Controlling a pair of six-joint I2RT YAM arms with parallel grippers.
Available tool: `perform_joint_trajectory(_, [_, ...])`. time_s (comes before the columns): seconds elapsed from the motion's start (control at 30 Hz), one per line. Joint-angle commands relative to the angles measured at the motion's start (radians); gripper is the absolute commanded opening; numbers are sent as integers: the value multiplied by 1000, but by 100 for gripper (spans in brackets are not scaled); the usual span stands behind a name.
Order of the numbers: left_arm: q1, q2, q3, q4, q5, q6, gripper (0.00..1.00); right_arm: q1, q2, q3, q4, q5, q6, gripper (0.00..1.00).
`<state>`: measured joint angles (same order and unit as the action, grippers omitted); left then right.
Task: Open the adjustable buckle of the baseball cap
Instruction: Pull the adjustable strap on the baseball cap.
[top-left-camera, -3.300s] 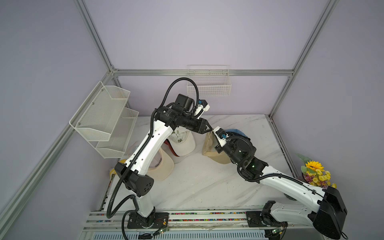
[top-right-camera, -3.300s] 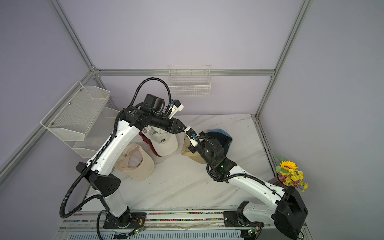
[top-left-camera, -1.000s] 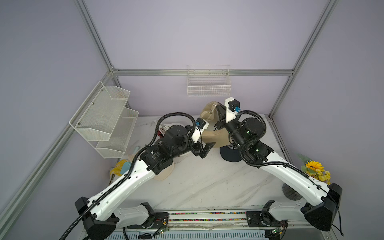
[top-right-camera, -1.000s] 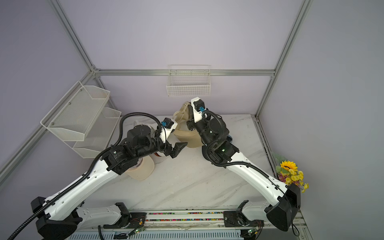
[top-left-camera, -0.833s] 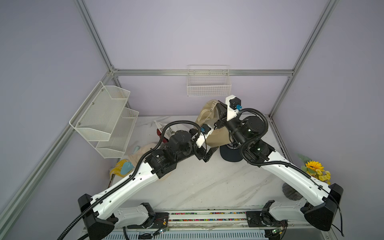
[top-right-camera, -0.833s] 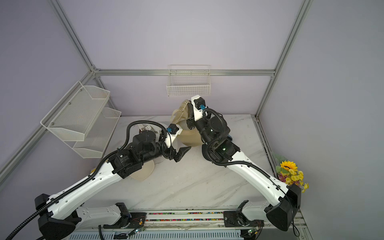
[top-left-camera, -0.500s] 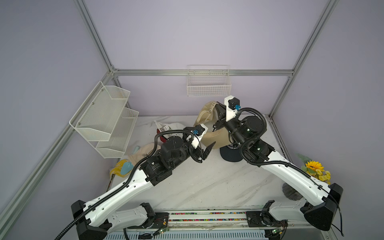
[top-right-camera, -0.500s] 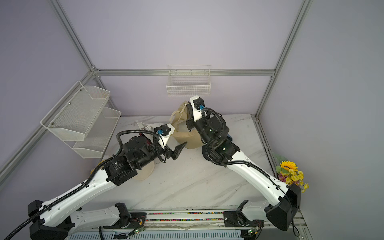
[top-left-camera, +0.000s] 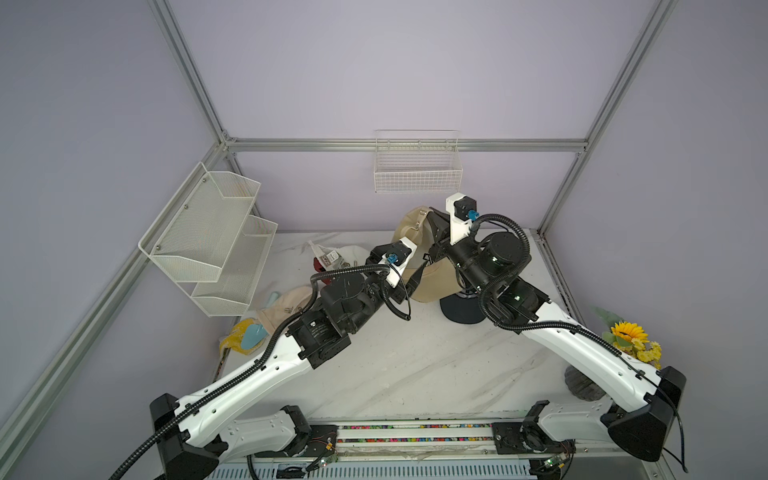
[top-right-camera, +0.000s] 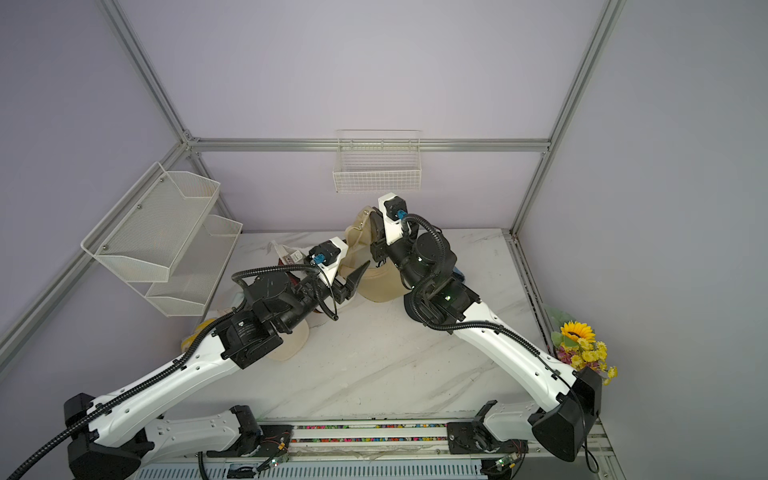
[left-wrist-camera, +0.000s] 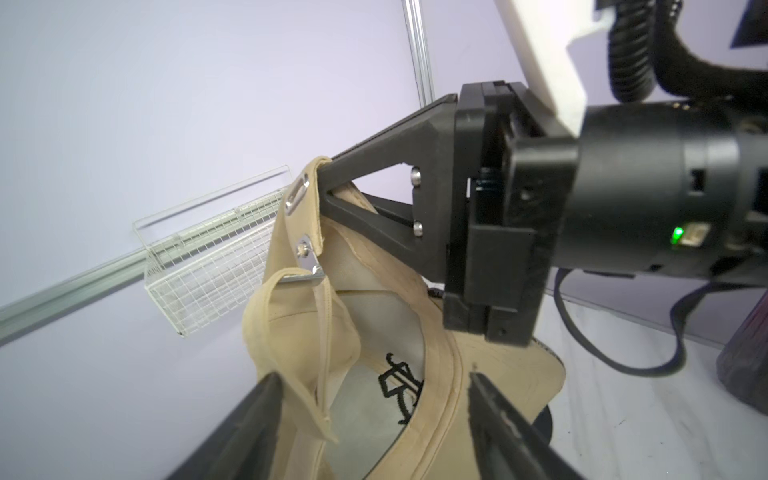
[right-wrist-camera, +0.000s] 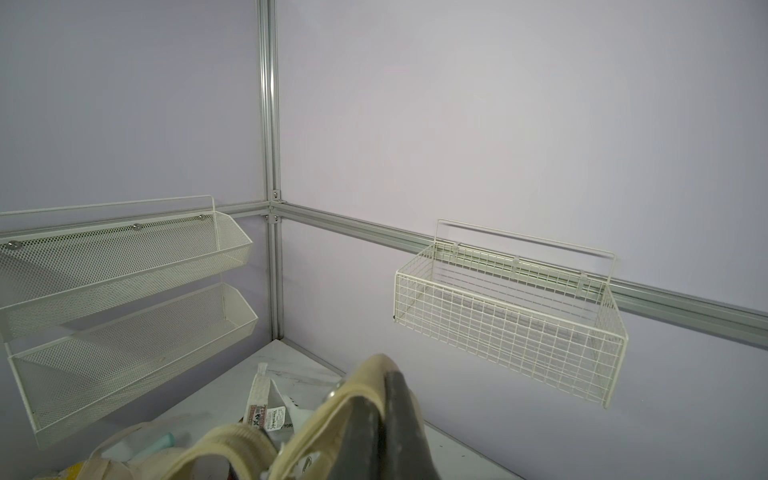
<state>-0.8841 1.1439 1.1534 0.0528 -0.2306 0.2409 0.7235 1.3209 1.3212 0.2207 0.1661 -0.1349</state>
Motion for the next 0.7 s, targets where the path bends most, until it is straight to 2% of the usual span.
perform_joint_trajectory(0.0, [-1,-5,51,80,-11,19,59,-4,-15,12,20,-8,15,0])
perform_joint_trajectory(0.07, [-1,-21,35,93,-24,7,61,-4,-15,12,23,5,8,0])
perform_joint_trajectory(0.2, [-2,-65,-3,105,-83,11,71,-4,-11,17,29,10,-5,0])
perform_joint_trajectory(0.37, [-1,-140,-89,105,-68,-55,70,-4,18,58,28,34,-10,0])
perform_joint_trajectory(0.43, [-8,-136,-112,103,-41,-82,71,-4,38,90,20,32,-11,0])
perform_joint_trajectory(0.53, [-35,-121,-115,114,-69,-72,71,-4,76,145,-3,25,-11,0])
perform_joint_trajectory(0.67, [-52,-117,-125,165,-52,-69,65,-4,96,172,-10,25,-8,0])
